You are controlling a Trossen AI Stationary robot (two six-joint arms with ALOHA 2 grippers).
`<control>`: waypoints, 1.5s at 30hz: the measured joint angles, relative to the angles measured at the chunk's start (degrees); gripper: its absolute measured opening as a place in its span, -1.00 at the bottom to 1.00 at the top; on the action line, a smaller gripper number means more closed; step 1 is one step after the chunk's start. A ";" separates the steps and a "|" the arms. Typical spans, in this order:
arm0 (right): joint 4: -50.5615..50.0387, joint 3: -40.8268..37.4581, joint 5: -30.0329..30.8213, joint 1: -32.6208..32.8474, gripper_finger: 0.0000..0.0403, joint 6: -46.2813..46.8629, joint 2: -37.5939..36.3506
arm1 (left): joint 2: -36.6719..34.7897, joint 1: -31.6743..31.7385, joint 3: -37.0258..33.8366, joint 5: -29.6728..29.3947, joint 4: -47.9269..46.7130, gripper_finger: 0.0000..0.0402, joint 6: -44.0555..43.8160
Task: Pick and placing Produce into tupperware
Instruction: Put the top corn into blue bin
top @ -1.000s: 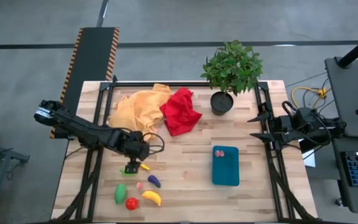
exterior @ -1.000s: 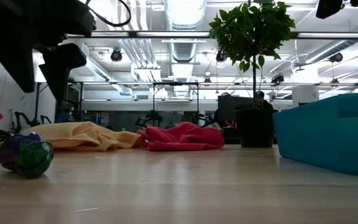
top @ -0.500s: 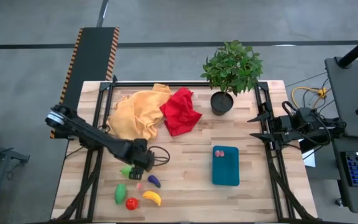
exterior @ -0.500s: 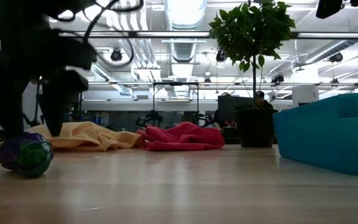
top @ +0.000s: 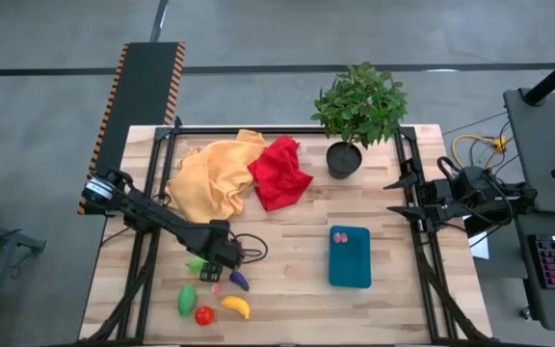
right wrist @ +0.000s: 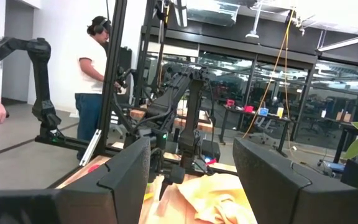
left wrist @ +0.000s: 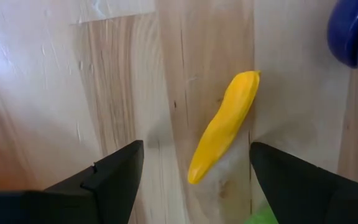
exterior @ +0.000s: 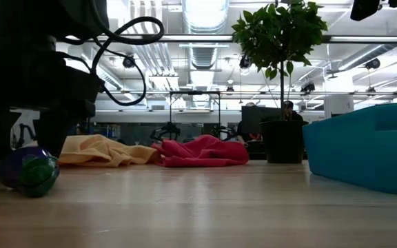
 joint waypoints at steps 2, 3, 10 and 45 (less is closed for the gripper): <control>0.00 0.00 0.00 0.00 0.11 0.00 0.00 | -0.14 0.00 -0.06 0.00 0.20 0.40 0.19; 0.00 0.00 -0.01 0.00 0.11 0.02 0.00 | -0.15 0.00 -0.05 0.02 0.30 0.38 0.57; 0.00 0.00 -0.01 0.00 0.11 0.02 0.00 | -0.07 -0.01 -0.15 2.24 1.59 0.00 4.60; 0.12 0.00 0.00 0.01 0.11 -0.17 0.00 | -4.49 4.54 0.15 -5.19 2.85 -0.99 9.19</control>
